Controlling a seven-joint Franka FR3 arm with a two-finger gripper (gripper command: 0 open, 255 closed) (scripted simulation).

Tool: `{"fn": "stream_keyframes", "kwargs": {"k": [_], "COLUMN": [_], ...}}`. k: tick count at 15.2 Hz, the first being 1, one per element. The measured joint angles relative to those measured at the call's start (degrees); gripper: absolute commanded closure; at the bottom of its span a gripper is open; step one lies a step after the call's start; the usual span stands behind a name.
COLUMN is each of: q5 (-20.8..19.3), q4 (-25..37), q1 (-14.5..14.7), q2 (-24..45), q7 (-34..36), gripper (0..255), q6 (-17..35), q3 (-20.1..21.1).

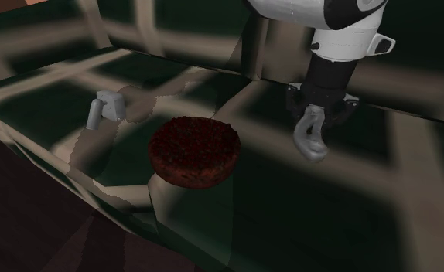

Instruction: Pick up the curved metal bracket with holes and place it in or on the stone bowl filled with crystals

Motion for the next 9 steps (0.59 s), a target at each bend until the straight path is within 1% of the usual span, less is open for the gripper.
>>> {"fn": "stream_keyframes", "kwargs": {"k": [9], "q5": [-0.35], "q4": [6.11], "q1": [0.00], "q2": [-0.66], "q7": [0.35], "gripper": [255], "q6": [-6.72], "q3": [-0.07]}}
